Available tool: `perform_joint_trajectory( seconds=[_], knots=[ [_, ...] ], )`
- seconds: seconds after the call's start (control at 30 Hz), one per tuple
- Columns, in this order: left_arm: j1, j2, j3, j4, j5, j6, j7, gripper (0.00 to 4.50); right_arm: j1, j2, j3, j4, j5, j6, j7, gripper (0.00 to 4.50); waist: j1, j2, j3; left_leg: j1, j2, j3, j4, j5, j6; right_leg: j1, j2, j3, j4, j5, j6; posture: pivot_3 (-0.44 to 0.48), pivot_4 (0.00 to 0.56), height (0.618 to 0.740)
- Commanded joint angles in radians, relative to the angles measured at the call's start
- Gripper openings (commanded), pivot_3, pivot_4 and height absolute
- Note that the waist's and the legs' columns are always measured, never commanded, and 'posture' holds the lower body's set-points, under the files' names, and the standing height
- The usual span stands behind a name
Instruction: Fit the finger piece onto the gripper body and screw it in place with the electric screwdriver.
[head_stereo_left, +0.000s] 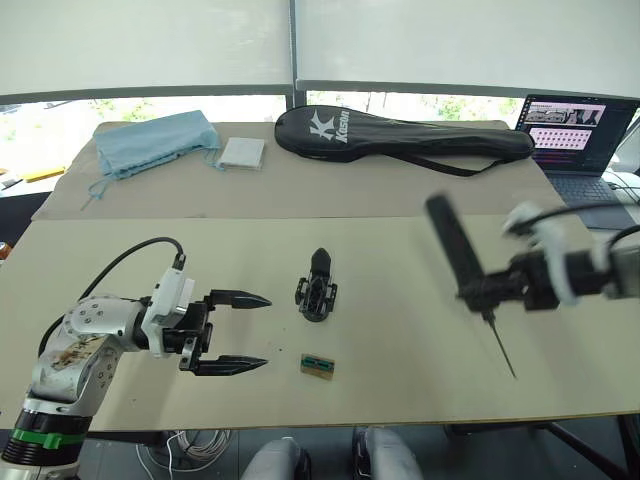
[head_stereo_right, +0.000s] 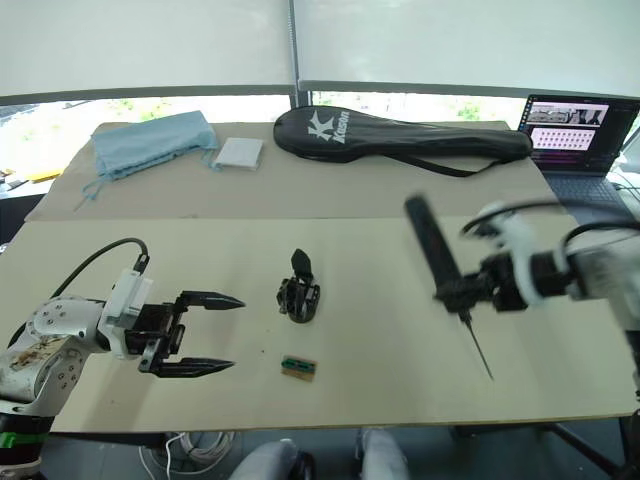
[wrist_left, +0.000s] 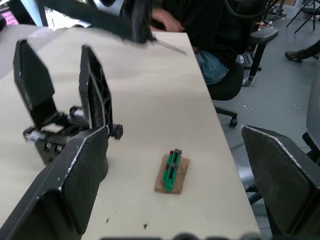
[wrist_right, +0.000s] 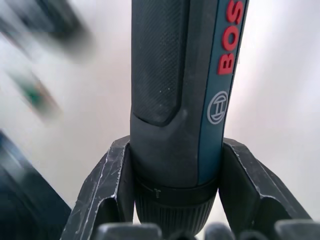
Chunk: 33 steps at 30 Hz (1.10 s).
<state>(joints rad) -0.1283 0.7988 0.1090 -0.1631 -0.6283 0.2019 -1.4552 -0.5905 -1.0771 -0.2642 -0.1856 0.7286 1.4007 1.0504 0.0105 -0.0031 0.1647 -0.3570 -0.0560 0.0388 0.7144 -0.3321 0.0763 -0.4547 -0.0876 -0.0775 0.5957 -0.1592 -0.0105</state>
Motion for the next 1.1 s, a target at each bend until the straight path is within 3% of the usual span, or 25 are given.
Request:
perform_joint_trajectory(
  seconds=[0.03,0.13,0.2,0.23,0.3,0.37,0.5,0.63,0.9,1.1],
  knots=[
    [0.023,0.012,0.024,0.049,0.021,-0.059,-0.038,4.5,0.08,0.076,-0.207,-0.103,0.116,-0.064,0.015,1.91,0.002,0.0,0.0,0.0,0.0,0.0,0.0,0.0,0.0,0.0,0.0,0.0,0.0,0.0,0.0,0.0,0.15,0.74],
    [0.037,0.011,0.021,0.091,0.048,-0.089,-0.046,4.5,0.146,0.224,-0.326,-0.227,0.216,-0.141,-0.034,1.91,0.003,0.0,0.0,-0.001,0.0,0.0,0.001,0.0,0.0,0.0,-0.001,0.001,0.0,0.0,0.0,0.0,0.15,0.74],
    [0.046,0.018,0.014,0.119,0.081,-0.125,-0.061,4.5,0.161,0.305,-0.335,-0.294,0.25,-0.186,-0.095,1.91,0.002,0.001,0.0,0.0,-0.001,0.001,0.001,0.0,0.0,0.0,-0.001,0.002,0.002,0.0,0.0,0.0,0.15,0.74],
    [0.05,0.017,0.01,0.134,0.101,-0.153,-0.065,4.5,0.171,0.339,-0.329,-0.326,0.255,-0.207,-0.131,1.91,0.0,0.001,0.0,0.0,-0.001,0.001,0.001,0.0,0.0,-0.001,-0.001,0.003,0.002,0.0,0.001,0.0,0.15,0.74],
    [0.053,-0.007,0.001,0.163,0.134,-0.211,-0.058,4.5,0.204,0.523,-0.282,-0.439,0.213,-0.391,-0.23,1.91,-0.001,-0.001,-0.001,0.001,-0.001,0.001,0.0,0.0,0.0,-0.001,-0.001,0.003,0.003,0.0,0.0,0.0,0.15,0.74],
    [0.049,-0.023,-0.019,0.178,0.162,-0.254,-0.056,4.5,0.261,0.617,-0.202,-0.52,0.144,-0.568,-0.203,1.91,-0.001,-0.002,-0.002,0.003,0.0,0.001,-0.001,0.0,0.0,-0.001,0.001,0.004,0.003,0.0,0.0,0.0,0.15,0.74],
    [0.037,-0.046,-0.054,0.182,0.194,-0.285,-0.037,4.5,0.345,0.643,-0.02,-0.56,0.048,-0.801,-0.04,1.91,0.001,-0.001,-0.001,0.002,-0.003,0.002,-0.001,0.0,0.0,-0.002,0.002,0.005,0.006,0.0,0.0,0.0,0.15,0.74],
    [0.036,-0.074,-0.101,0.163,0.226,-0.29,-0.005,4.5,0.346,0.668,0.117,-0.489,-0.039,-0.982,0.046,1.91,-0.003,-0.002,-0.001,0.004,-0.004,0.003,0.0,0.001,0.0,-0.001,0.005,0.006,0.005,0.0,0.0,0.0,0.15,0.74],
    [0.023,-0.164,-0.195,0.141,0.319,-0.316,0.112,4.5,0.356,0.639,0.25,-0.399,-0.096,-1.118,0.125,1.91,-0.001,-0.003,-0.002,0.004,-0.003,0.002,0.001,0.001,0.0,-0.001,0.003,0.007,0.007,0.0,0.0,0.0,0.15,0.74],
    [0.004,-0.193,-0.273,0.173,0.362,-0.36,0.109,4.5,0.366,0.618,0.303,-0.375,-0.126,-1.17,0.14,1.91,0.0,-0.003,-0.002,0.004,-0.003,0.002,0.0,0.001,0.0,-0.002,0.002,0.008,0.007,0.0,0.0,0.0,0.15,0.74]
  ],
)
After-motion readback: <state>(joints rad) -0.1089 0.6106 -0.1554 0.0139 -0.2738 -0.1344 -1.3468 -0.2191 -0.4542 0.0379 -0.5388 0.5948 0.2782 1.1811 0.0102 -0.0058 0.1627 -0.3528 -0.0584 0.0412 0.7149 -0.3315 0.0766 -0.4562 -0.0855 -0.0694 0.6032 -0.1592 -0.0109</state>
